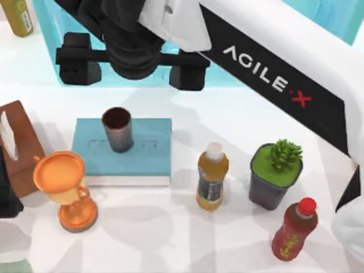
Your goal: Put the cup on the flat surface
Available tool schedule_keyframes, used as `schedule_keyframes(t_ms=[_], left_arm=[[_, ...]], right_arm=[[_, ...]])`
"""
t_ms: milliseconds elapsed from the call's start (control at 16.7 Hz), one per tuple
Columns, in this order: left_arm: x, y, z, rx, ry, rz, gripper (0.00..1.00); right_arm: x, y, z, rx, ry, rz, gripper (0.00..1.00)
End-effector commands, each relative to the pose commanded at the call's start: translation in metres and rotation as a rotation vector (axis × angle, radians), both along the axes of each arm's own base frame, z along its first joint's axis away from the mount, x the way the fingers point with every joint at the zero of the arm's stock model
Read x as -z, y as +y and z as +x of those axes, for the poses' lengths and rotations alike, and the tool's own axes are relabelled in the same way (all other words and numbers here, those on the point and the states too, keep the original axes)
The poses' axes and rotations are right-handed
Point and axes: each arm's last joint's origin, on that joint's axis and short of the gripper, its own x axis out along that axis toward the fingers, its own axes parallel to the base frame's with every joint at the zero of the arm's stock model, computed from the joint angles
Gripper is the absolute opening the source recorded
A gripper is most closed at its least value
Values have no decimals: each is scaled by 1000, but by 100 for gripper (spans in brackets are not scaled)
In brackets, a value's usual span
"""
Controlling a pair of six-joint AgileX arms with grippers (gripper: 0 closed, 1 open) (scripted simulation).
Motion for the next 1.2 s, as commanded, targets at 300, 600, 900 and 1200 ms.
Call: schedule_keyframes(t_ms=[300,600,900,1200], left_arm=[[0,0,0,0,0,0,100],[0,0,0,0,0,0,100],[0,0,0,0,0,0,100],[0,0,0,0,0,0,100]], right_arm=[[44,30,-5,30,30,-85,100],[47,32,-5,31,31,-92,100],[62,33,6,31,32,-93,100],[108,35,31,31,30,-90,100]])
